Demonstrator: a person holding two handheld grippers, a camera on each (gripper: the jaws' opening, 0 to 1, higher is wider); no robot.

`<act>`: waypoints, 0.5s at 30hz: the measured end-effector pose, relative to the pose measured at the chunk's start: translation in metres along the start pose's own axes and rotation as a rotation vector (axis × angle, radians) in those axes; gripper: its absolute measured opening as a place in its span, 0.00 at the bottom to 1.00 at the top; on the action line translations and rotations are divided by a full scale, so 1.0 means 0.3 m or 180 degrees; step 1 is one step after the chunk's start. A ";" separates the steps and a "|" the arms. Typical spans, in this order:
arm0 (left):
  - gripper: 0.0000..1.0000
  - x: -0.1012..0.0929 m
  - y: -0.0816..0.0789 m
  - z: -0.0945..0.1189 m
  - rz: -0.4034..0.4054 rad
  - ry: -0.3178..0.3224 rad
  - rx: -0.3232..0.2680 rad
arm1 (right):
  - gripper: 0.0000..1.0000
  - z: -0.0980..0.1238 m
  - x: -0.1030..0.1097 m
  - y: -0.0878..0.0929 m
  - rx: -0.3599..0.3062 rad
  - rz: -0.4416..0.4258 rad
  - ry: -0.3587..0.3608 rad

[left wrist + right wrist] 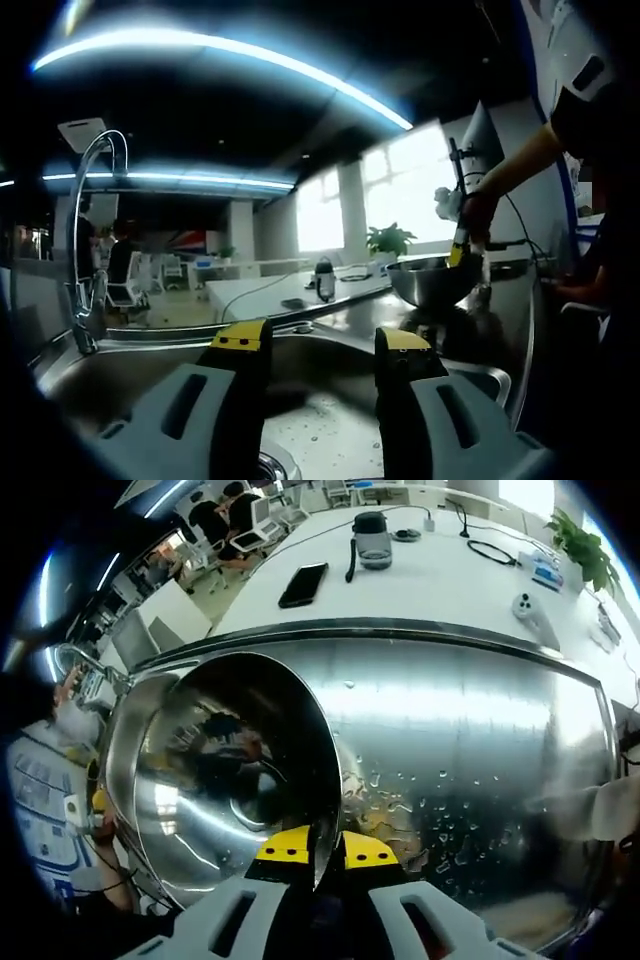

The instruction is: Pick up bowl with dirty water move over sink pour dirty water into sink return bowl to place

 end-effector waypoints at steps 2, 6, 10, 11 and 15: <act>0.40 0.001 0.000 0.001 0.0003 -0.0005 -0.0008 | 0.03 -0.002 -0.005 -0.010 0.0048 -0.0004 0.0021; 0.40 0.000 0.000 0.001 -0.0008 -0.0004 -0.0002 | 0.01 -0.009 -0.015 -0.015 0.0125 -0.0133 0.0001; 0.40 -0.001 0.000 0.001 -0.0020 -0.0001 0.0007 | 0.00 -0.020 -0.015 -0.011 0.0194 -0.0228 0.0023; 0.40 -0.002 0.000 0.001 -0.0020 0.0003 0.0002 | 0.00 -0.020 -0.002 -0.004 0.0202 -0.0231 0.0030; 0.40 -0.002 0.002 0.001 -0.0033 0.0000 0.0014 | 0.00 -0.014 -0.009 -0.010 0.0210 -0.0248 0.0049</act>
Point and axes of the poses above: the point that each gripper's makers call its tool centre point, and the gripper's own axes: z roughly backward along the fingers, x roughly to its left, y roughly out of its underside, the point moved 10 cm from there along z, roughly backward along the fingers, and after that the axes turned 15 degrees about x, right-handed, at the moved point
